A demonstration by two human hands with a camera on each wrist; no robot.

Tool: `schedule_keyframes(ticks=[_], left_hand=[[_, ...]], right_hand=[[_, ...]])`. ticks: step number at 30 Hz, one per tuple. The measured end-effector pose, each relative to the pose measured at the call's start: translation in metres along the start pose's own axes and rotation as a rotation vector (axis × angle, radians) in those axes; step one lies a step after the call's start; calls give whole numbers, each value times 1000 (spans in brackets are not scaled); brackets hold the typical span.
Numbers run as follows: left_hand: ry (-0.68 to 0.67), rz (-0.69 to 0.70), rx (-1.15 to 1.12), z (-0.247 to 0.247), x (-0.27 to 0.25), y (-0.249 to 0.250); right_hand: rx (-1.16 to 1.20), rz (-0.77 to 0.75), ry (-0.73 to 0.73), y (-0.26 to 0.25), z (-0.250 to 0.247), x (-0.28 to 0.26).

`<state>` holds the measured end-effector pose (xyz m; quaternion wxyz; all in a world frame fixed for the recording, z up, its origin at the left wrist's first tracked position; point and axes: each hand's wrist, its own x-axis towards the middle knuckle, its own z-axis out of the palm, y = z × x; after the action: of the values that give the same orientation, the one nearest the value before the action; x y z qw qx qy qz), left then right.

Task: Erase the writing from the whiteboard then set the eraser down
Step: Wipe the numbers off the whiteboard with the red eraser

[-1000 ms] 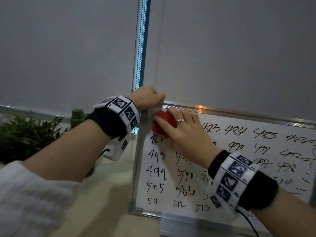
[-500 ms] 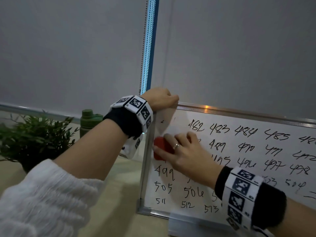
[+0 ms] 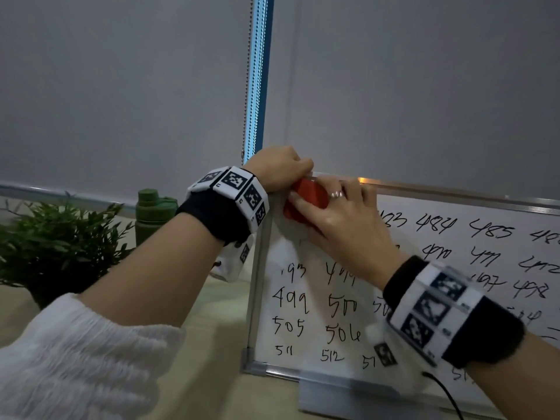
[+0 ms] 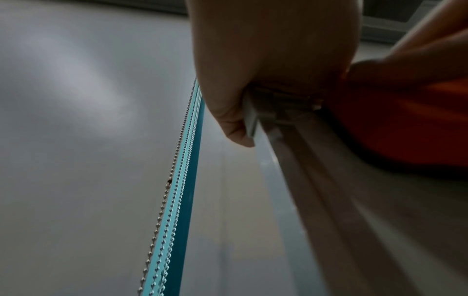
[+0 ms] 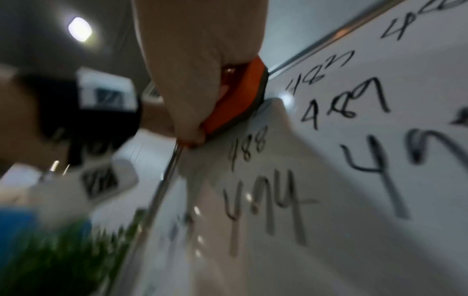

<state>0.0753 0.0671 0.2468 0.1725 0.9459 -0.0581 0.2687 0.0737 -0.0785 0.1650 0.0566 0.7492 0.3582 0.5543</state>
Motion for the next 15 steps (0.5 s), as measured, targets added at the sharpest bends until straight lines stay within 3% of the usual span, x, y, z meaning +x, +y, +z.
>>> schedule_keyframes(ticks=[2,6,7,11,12,13,15], left_hand=[[14,-5,-3,1,-1,-1],[33,27,-6,1,-2,-2],[43,33,-5,0,-2,-2],[80,43,-1,2,-3,-2],[88,44,0,2,-3,-2],[93,40,-3,2,-4,-2],[94,38,-9,3,-5,-2]], right_hand=[[3,-4,6,-6,3,-10],[-30,-377,-206,-30,4,-64],[-50,-366,-198,-23,1,-61],[-146,116,-9,8,-11,-20],[-141,129,29,4,-9,-21],[-117,51,25,-6,-3,-33],[-95,-264,-89,-30,6,-66]])
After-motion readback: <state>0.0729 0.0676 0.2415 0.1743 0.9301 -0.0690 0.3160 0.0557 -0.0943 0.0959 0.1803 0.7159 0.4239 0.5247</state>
